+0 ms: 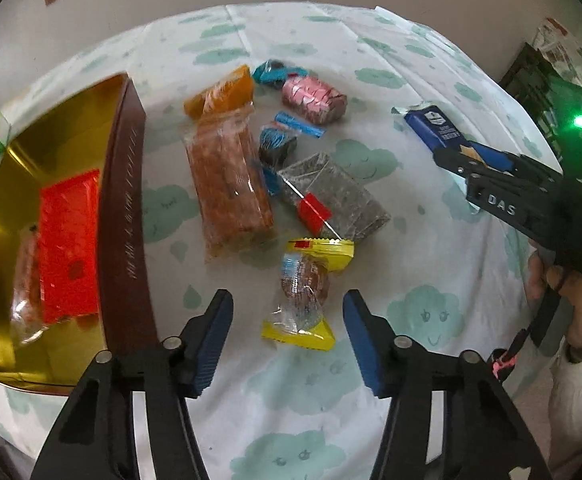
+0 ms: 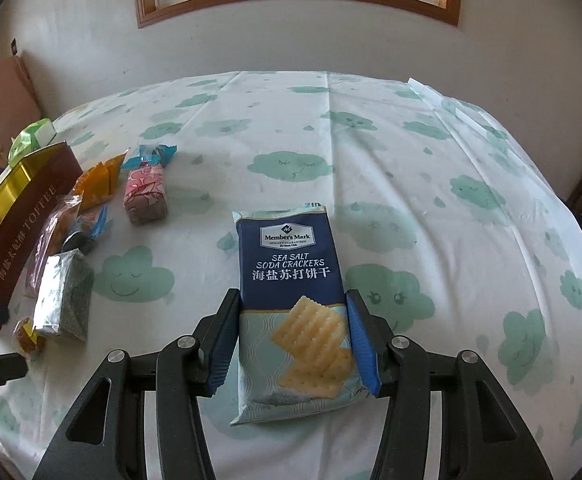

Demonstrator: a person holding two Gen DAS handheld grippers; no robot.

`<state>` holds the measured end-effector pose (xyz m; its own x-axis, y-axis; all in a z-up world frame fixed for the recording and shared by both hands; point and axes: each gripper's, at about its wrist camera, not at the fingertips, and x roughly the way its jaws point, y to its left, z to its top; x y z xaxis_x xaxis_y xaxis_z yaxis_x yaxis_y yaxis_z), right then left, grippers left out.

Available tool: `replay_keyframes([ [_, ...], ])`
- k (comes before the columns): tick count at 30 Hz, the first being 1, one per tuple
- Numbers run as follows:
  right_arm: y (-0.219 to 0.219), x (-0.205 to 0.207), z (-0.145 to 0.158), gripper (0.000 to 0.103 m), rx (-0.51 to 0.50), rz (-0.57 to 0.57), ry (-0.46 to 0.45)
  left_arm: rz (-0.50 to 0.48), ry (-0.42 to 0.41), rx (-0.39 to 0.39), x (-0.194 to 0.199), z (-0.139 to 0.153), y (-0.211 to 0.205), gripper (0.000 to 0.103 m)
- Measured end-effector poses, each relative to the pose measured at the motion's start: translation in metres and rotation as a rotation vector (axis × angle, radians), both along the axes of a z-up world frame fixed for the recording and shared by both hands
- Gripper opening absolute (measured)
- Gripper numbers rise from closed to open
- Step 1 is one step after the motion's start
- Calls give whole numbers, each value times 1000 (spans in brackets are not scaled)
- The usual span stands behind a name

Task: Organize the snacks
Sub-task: 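Grasp the yellow-wrapped candy with the left tool while the right tool holds the crackers, then carry the yellow candy into the gold tin and open the left tool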

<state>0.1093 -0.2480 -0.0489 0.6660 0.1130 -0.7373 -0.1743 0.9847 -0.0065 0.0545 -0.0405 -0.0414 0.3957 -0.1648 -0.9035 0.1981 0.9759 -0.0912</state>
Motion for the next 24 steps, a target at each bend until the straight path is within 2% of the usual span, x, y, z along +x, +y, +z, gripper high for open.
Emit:
replay_keyframes([
  [3, 0, 0, 0, 52, 1, 0, 0, 0, 10, -8, 2, -5, -1, 44],
  [7, -1, 0, 0, 53, 0, 1, 0, -2, 2, -15, 5, -5, -3, 41],
  [8, -1, 0, 0, 53, 0, 0, 0, -3, 0, -15, 5, -5, -4, 38],
  [9, -1, 0, 0, 53, 1, 0, 0, -8, -4, -16, 5, -4, -4, 31],
  [13, -1, 0, 0, 53, 0, 0, 0, -16, -3, -25, 5, -4, -4, 25],
  [24, -1, 0, 0, 53, 0, 0, -1, -5, -14, -37, -4, 9, 3, 22],
])
